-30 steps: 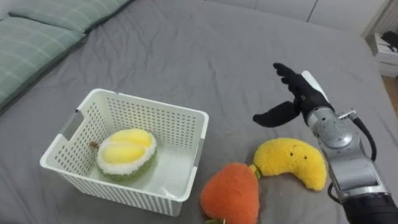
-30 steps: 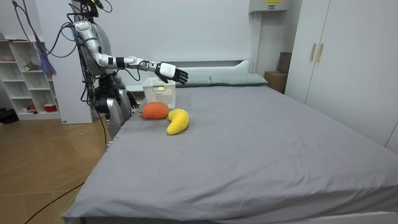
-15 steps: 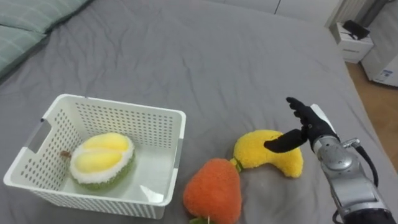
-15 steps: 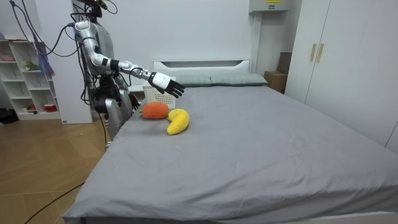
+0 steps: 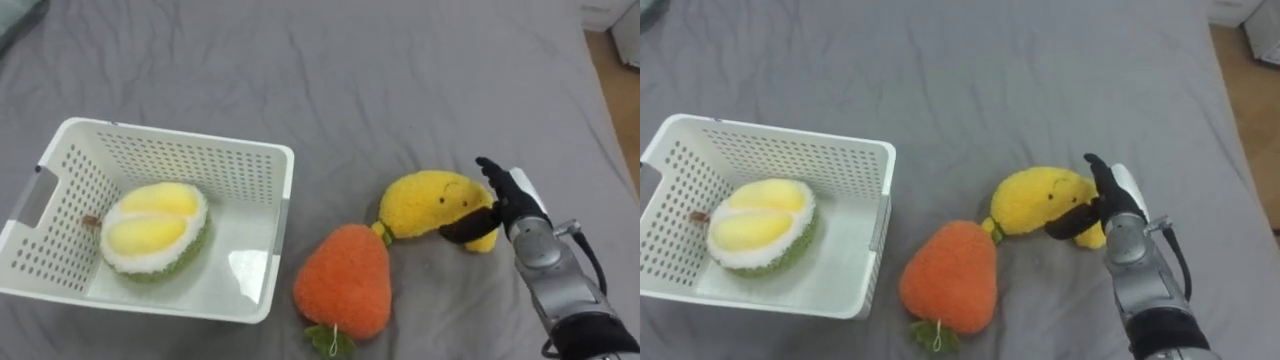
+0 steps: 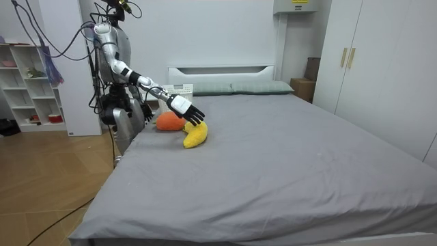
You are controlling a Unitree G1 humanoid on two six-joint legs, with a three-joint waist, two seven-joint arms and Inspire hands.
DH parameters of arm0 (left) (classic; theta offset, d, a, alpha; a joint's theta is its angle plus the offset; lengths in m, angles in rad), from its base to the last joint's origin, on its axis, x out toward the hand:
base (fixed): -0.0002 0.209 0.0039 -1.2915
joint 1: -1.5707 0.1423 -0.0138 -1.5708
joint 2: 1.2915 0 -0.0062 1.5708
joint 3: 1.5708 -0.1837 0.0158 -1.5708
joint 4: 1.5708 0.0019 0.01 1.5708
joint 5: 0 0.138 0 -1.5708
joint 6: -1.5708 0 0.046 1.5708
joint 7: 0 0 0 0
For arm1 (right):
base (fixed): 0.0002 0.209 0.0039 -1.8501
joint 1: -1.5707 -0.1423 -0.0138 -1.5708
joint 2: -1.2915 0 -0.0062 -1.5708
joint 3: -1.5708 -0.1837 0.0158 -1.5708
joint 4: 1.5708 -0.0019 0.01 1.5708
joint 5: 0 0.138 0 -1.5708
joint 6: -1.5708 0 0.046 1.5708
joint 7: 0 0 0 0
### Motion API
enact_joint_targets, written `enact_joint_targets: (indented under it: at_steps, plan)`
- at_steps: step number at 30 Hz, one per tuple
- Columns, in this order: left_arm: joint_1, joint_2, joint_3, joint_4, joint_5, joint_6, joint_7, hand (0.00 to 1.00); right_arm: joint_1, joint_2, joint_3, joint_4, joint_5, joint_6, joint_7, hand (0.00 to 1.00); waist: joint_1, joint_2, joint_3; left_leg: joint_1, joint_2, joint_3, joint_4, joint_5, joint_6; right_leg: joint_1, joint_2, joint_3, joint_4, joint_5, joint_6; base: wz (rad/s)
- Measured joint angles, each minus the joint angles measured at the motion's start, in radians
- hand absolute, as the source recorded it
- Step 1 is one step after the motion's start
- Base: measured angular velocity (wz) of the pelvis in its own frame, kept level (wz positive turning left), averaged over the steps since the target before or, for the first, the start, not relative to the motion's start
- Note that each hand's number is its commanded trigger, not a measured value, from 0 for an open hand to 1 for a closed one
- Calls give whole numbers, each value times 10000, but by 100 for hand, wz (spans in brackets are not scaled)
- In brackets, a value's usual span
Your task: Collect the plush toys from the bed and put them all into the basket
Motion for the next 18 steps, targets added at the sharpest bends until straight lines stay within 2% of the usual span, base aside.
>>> enact_joint_targets:
  at_steps: [5,8,18]
  plan:
    - [-180,79,-498,447,-492,-248,-104,0,-245,-157,391,530,-45,-148,-35,0,57,14,26,-130,-14,-13,0,0,0,-88,-23,-121,-44,-1,2,3]
    - [-254,87,-675,538,-507,-263,-219,0,-510,-378,781,817,-109,-214,-40,0,79,33,39,-172,-5,-13,0,-1,-1,-118,-21,-191,-46,-1,2,1]
    - [-326,95,-902,561,-629,-309,-275,0,-806,-550,981,1205,-397,-231,-110,0,273,32,38,-299,5,-13,9,-1,-1,-240,-20,-252,-25,-1,1,0]
